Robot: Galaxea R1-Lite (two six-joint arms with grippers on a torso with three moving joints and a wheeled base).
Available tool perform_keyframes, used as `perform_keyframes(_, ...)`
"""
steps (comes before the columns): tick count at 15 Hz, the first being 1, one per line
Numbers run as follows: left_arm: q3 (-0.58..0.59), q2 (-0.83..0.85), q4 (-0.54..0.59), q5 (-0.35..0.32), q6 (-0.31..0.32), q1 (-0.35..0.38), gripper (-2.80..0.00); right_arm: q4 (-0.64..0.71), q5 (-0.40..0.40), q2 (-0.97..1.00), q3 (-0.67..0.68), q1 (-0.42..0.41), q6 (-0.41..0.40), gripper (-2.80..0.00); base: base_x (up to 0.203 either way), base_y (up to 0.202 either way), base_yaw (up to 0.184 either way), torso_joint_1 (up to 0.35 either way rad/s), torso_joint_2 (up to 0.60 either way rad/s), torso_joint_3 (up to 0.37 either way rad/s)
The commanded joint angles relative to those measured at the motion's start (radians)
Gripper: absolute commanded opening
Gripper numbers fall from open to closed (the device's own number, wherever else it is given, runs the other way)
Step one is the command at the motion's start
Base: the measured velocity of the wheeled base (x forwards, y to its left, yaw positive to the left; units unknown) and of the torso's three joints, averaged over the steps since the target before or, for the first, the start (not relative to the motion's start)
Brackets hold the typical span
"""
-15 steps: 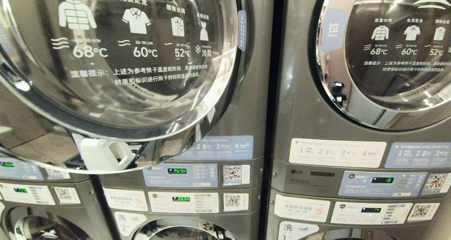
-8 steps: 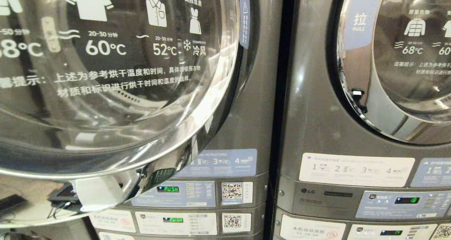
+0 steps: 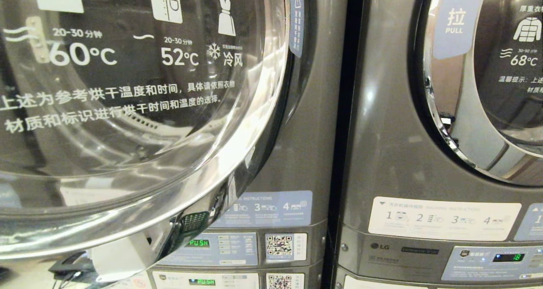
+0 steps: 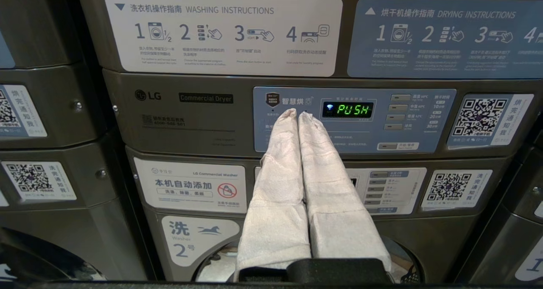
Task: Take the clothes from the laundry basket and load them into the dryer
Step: Close the dryer
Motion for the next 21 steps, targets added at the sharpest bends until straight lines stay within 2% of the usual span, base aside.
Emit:
perform_keyframes(1, 0.000, -0.002, 0.001, 0.000, 0.008, 0.000, -2.80, 0.002, 0.001, -0.002, 0.000, 0.000, -0.001, -2.80, 0.000, 0.000, 0.000, 0.000, 0.00, 0.000)
perform_keyframes(2, 0.000, -0.002, -0.003, 0.001, 0.030, 0.000, -2.80, 0.001, 0.000, -0.002, 0.000, 0.000, 0.000, -2.80, 0.000, 0.000, 0.000, 0.000, 0.00, 0.000)
perform_keyframes(3, -0.002, -0.002, -0.059, 0.002, 0.082, 0.000, -2.80, 0.002, 0.004, -0.002, 0.000, 0.000, 0.002, -2.80, 0.000, 0.000, 0.000, 0.000, 0.00, 0.000)
perform_keyframes(4, -0.003, -0.002, -0.145, 0.007, 0.107, 0.000, -2.80, 0.004, 0.004, -0.002, 0.000, 0.000, 0.002, -2.80, 0.000, 0.000, 0.000, 0.000, 0.00, 0.000)
perform_keyframes(5, -0.001, -0.002, -0.253, 0.049, 0.123, 0.000, -2.80, 0.004, 0.004, -0.002, -0.001, 0.000, 0.003, -2.80, 0.000, 0.000, 0.000, 0.000, 0.00, 0.000)
perform_keyframes(7, -0.005, -0.002, -0.369, 0.287, 0.134, 0.000, -2.80, 0.005, 0.006, -0.002, -0.001, 0.000, 0.003, -2.80, 0.000, 0.000, 0.000, 0.000, 0.00, 0.000)
perform_keyframes(8, -0.023, -0.002, -0.399, 0.383, 0.137, 0.000, -2.80, 0.005, 0.006, -0.002, -0.001, 0.000, 0.003, -2.80, 0.000, 0.000, 0.000, 0.000, 0.00, 0.000)
perform_keyframes(9, -0.051, -0.002, -0.408, 0.440, 0.139, 0.000, -2.80, 0.005, 0.006, -0.002, -0.001, 0.000, 0.003, -2.80, 0.000, 0.000, 0.000, 0.000, 0.00, 0.000)
perform_keyframes(11, -0.112, -0.002, -0.409, 0.471, 0.156, 0.000, -2.80, 0.007, 0.010, -0.001, -0.003, 0.000, 0.003, -2.80, 0.000, 0.000, 0.000, 0.000, 0.00, 0.000)
perform_keyframes(13, -0.213, -0.002, -0.375, 0.472, 0.174, 0.000, -2.80, 0.007, 0.017, 0.000, -0.003, 0.000, 0.005, -2.80, 0.000, 0.000, 0.000, 0.000, 0.00, 0.000)
perform_keyframes(14, -0.293, -0.002, -0.317, 0.471, 0.179, 0.000, -2.80, 0.007, 0.017, 0.000, -0.003, 0.000, 0.003, -2.80, 0.000, 0.000, 0.000, 0.000, 0.00, 0.000)
perform_keyframes(18, -0.694, -0.002, 0.021, 0.449, 0.196, 0.000, -2.80, 0.007, 0.017, 0.006, -0.003, 0.000, 0.003, -2.80, 0.000, 0.000, 0.000, 0.000, 0.00, 0.000)
perform_keyframes(19, -0.802, -0.002, 0.108, 0.398, 0.214, 0.000, -2.80, 0.007, 0.017, 0.008, -0.003, 0.000, 0.003, -2.80, 0.000, 0.000, 0.000, 0.000, 0.00, 0.000)
perform_keyframes(20, -0.888, -0.002, 0.182, 0.312, 0.227, 0.000, -2.80, 0.007, 0.017, 0.016, -0.003, 0.000, 0.003, -2.80, 0.000, 0.000, 0.000, 0.000, 0.00, 0.000)
perform_keyframes(21, -0.973, -0.001, 0.266, 0.152, 0.238, 0.000, -2.80, 0.008, 0.017, 0.029, -0.003, 0.000, 0.003, -2.80, 0.000, 0.000, 0.000, 0.000, 0.00, 0.000)
